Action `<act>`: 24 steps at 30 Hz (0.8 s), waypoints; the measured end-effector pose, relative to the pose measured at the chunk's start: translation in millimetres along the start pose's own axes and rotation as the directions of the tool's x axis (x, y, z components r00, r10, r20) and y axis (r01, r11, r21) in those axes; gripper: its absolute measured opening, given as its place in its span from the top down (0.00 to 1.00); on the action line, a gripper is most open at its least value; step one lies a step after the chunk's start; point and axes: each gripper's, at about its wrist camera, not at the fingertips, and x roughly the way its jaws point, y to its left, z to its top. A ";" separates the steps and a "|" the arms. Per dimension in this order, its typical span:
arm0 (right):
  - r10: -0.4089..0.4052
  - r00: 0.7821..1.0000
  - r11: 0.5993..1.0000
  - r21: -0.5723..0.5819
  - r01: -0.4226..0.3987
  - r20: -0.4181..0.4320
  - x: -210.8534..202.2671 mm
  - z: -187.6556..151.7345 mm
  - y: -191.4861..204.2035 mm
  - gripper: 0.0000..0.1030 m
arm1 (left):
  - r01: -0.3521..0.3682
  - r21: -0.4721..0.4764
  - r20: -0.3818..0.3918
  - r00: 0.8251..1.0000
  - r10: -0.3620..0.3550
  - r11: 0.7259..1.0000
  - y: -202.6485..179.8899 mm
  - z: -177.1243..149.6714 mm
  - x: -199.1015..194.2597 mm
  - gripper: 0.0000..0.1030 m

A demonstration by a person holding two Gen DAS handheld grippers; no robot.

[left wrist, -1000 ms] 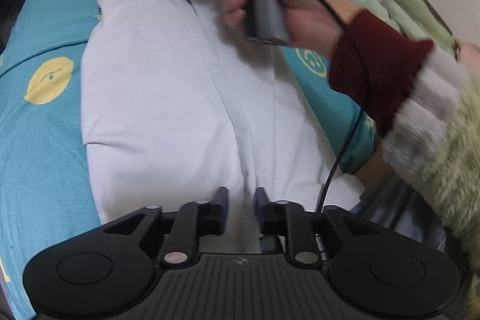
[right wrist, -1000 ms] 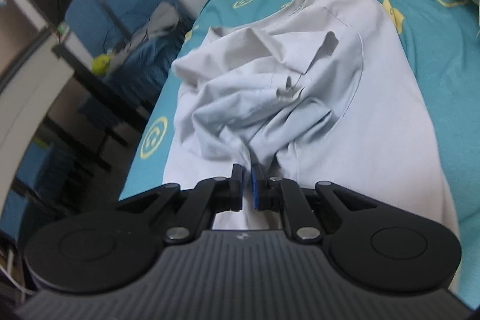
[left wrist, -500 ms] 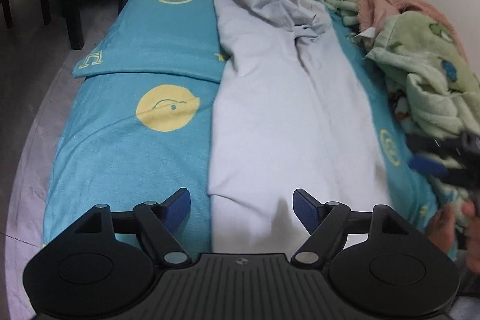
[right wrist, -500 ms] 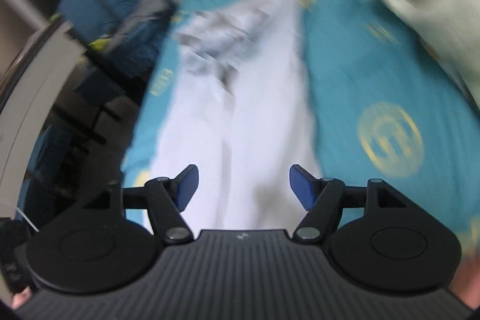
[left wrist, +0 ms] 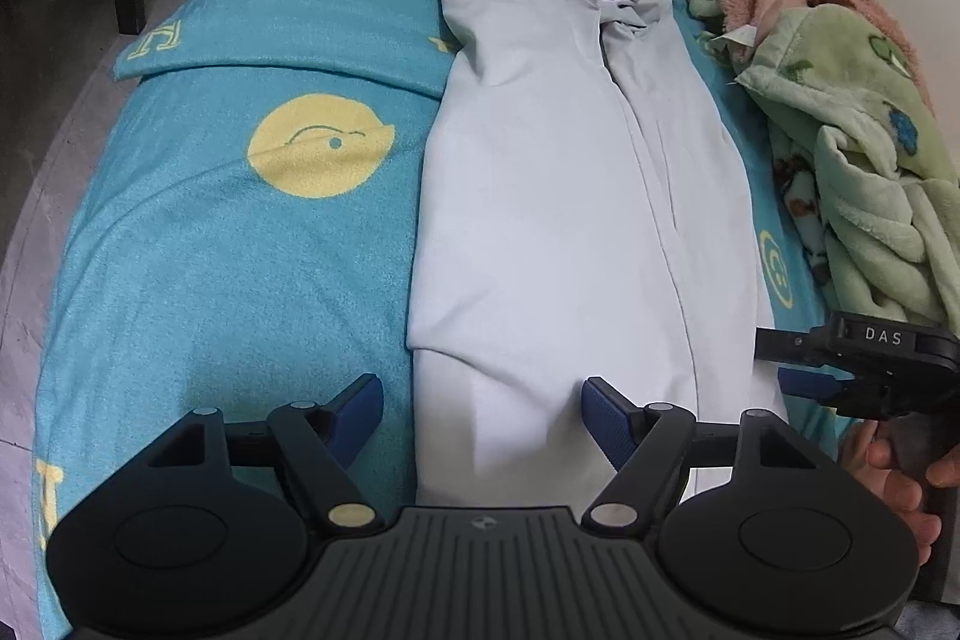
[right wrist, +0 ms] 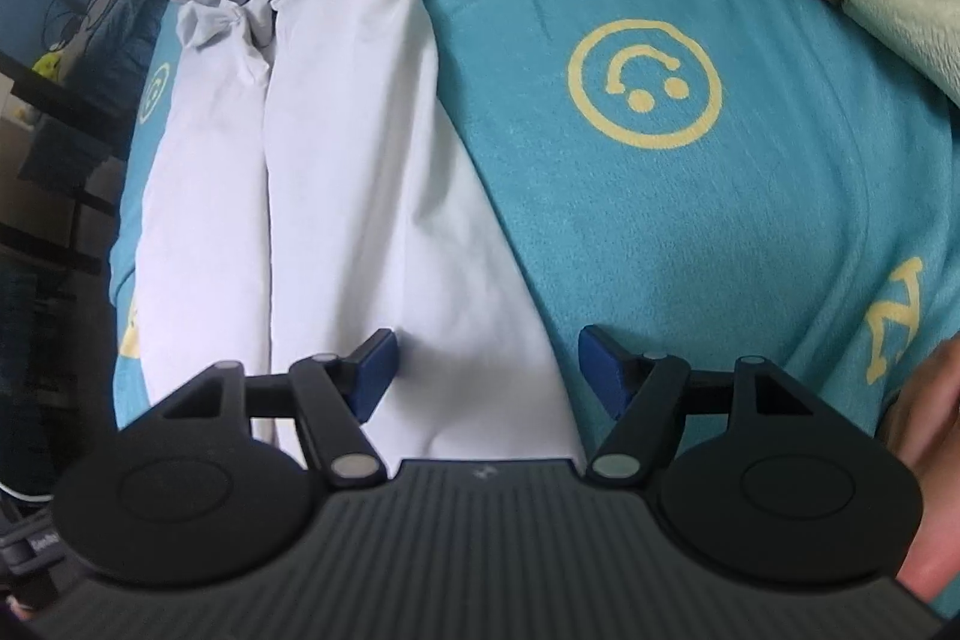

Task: Fold clothes

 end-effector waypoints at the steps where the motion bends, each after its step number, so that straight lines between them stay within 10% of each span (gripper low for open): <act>1: -0.003 1.000 1.000 -0.008 0.003 -0.007 0.5 -0.9 1.4 0.32 | 0.006 -0.002 -0.003 1.000 -0.006 1.000 0.3 -0.1 0.0 0.28; 24: -0.045 0.964 0.981 -0.194 -0.007 -0.263 -3.0 -57.6 38.4 0.31 | 0.075 0.165 -0.254 0.967 -0.031 0.983 -50.4 -40.1 14.1 0.41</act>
